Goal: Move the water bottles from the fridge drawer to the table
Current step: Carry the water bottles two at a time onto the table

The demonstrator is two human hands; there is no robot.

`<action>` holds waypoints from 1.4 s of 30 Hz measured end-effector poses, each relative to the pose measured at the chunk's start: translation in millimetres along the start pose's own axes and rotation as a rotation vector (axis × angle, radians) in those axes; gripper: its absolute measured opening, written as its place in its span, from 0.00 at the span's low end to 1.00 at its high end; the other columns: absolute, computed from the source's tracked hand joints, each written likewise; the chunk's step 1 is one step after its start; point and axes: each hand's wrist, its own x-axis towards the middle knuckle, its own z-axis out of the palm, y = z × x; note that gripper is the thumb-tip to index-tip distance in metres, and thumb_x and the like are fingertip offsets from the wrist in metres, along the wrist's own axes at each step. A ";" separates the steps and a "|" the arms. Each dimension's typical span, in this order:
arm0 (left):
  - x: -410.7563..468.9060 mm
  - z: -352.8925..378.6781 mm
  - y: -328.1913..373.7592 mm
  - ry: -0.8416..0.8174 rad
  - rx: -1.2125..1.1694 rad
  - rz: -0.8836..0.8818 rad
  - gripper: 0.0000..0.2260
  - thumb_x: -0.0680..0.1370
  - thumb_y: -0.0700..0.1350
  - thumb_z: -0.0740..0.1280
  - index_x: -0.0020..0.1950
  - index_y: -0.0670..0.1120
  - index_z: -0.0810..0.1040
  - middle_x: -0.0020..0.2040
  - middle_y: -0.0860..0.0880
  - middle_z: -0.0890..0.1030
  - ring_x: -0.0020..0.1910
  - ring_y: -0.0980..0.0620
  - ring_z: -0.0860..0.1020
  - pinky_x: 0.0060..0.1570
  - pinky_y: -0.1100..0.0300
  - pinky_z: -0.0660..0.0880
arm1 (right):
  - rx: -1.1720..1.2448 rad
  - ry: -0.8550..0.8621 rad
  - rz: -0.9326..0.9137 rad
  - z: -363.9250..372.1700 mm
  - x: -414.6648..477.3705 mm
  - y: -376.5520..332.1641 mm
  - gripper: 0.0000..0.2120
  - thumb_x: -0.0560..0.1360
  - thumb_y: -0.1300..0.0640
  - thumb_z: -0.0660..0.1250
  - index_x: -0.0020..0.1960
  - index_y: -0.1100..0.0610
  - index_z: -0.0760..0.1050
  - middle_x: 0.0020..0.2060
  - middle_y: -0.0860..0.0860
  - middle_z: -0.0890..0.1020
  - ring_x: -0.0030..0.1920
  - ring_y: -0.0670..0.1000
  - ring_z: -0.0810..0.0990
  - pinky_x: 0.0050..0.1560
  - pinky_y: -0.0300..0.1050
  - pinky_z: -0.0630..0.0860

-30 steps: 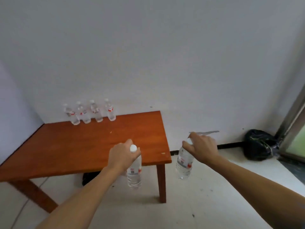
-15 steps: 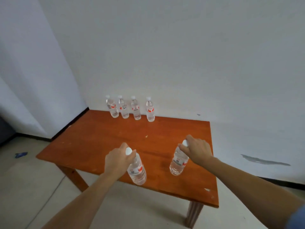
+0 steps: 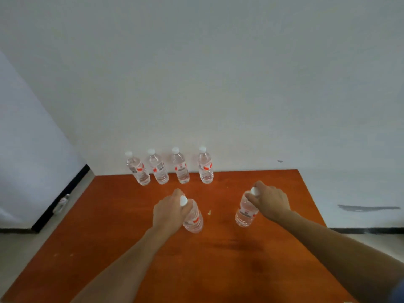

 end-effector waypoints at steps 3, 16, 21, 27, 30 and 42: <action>44.4 4.7 -13.6 0.010 -0.018 0.042 0.14 0.79 0.58 0.61 0.55 0.49 0.72 0.45 0.53 0.79 0.41 0.54 0.76 0.38 0.60 0.68 | 0.028 0.024 0.035 7.5 27.0 -10.5 0.18 0.79 0.40 0.58 0.59 0.52 0.71 0.44 0.48 0.82 0.39 0.49 0.80 0.36 0.42 0.75; 189.6 70.7 -34.8 -0.048 -0.012 0.062 0.15 0.79 0.57 0.61 0.56 0.47 0.73 0.48 0.52 0.81 0.41 0.54 0.77 0.39 0.62 0.72 | 0.091 0.028 0.022 52.9 192.6 -35.9 0.18 0.79 0.42 0.59 0.63 0.52 0.69 0.55 0.52 0.81 0.51 0.56 0.81 0.48 0.49 0.76; 226.5 102.7 -39.3 -0.068 -0.055 0.014 0.13 0.79 0.56 0.63 0.56 0.48 0.72 0.51 0.51 0.82 0.46 0.52 0.81 0.43 0.60 0.76 | 0.082 -0.016 0.018 77.6 246.8 -38.8 0.19 0.79 0.41 0.58 0.64 0.52 0.69 0.57 0.53 0.80 0.54 0.59 0.80 0.48 0.49 0.72; 247.4 125.5 -41.4 -0.013 -0.101 -0.047 0.13 0.78 0.56 0.64 0.56 0.48 0.72 0.48 0.49 0.82 0.44 0.50 0.81 0.41 0.57 0.78 | 0.094 0.011 0.019 92.2 276.7 -37.8 0.18 0.78 0.42 0.60 0.62 0.52 0.70 0.54 0.53 0.81 0.51 0.59 0.80 0.45 0.49 0.71; 246.0 133.8 -43.9 0.036 -0.109 -0.012 0.16 0.78 0.55 0.65 0.58 0.46 0.73 0.48 0.48 0.83 0.43 0.49 0.82 0.39 0.57 0.79 | 0.070 0.013 -0.005 101.9 278.7 -44.1 0.18 0.78 0.42 0.59 0.61 0.53 0.69 0.51 0.53 0.80 0.48 0.60 0.80 0.42 0.48 0.71; 218.4 96.9 -46.5 -0.009 -0.071 0.077 0.20 0.78 0.55 0.64 0.66 0.47 0.68 0.59 0.48 0.80 0.51 0.49 0.81 0.44 0.56 0.77 | -0.021 -0.093 0.115 76.3 220.3 -36.4 0.28 0.77 0.39 0.62 0.70 0.53 0.62 0.59 0.53 0.78 0.53 0.57 0.80 0.48 0.50 0.75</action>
